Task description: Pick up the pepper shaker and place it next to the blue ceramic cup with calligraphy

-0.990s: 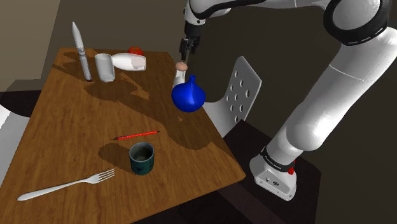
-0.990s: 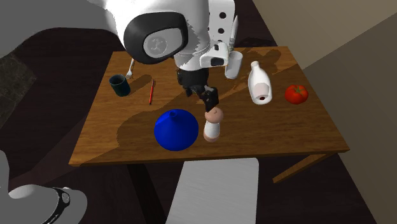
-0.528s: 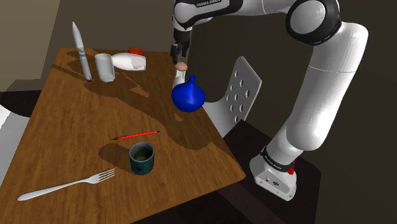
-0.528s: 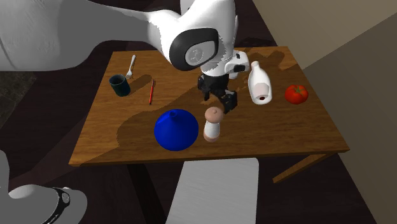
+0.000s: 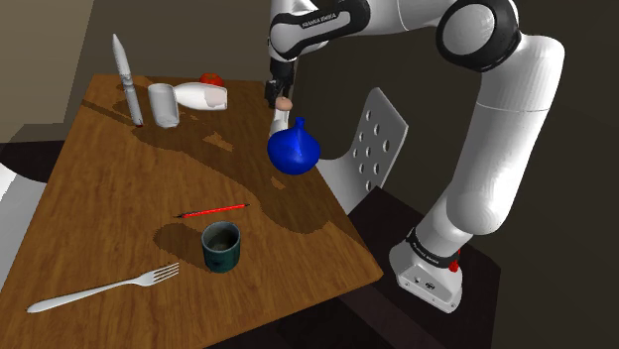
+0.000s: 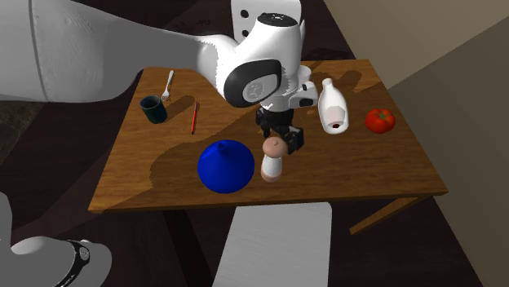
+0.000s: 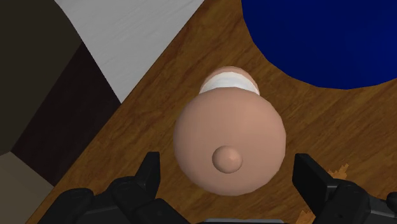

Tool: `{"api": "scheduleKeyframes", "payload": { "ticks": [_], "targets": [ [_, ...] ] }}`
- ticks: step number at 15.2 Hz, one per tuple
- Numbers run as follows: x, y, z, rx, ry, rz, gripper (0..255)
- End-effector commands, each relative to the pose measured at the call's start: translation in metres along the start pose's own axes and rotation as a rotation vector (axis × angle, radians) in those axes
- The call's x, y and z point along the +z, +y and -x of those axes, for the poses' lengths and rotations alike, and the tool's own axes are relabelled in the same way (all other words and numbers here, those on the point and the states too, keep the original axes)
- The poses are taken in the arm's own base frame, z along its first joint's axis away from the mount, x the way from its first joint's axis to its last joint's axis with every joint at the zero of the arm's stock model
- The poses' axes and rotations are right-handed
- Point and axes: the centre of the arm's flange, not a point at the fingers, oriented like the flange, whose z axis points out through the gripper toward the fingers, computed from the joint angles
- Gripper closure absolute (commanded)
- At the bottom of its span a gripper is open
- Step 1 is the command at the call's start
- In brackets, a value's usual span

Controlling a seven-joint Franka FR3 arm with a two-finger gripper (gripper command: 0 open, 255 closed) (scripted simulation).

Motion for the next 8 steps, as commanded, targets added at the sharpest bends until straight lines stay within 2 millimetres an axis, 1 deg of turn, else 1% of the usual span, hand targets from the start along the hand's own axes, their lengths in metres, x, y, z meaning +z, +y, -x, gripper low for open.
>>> {"api": "scheduleKeyframes", "payload": {
  "ticks": [1, 6, 7, 8],
  "targets": [
    [0.0014, -0.0001, -0.0002, 0.0, 0.001, 0.0, 0],
    [0.0014, -0.0001, -0.0002, 0.0, 0.001, 0.0, 0],
    [0.0014, -0.0001, -0.0002, 0.0, 0.001, 0.0, 255],
    [0.0014, -0.0001, -0.0002, 0.0, 0.001, 0.0, 255]
  ]
}}
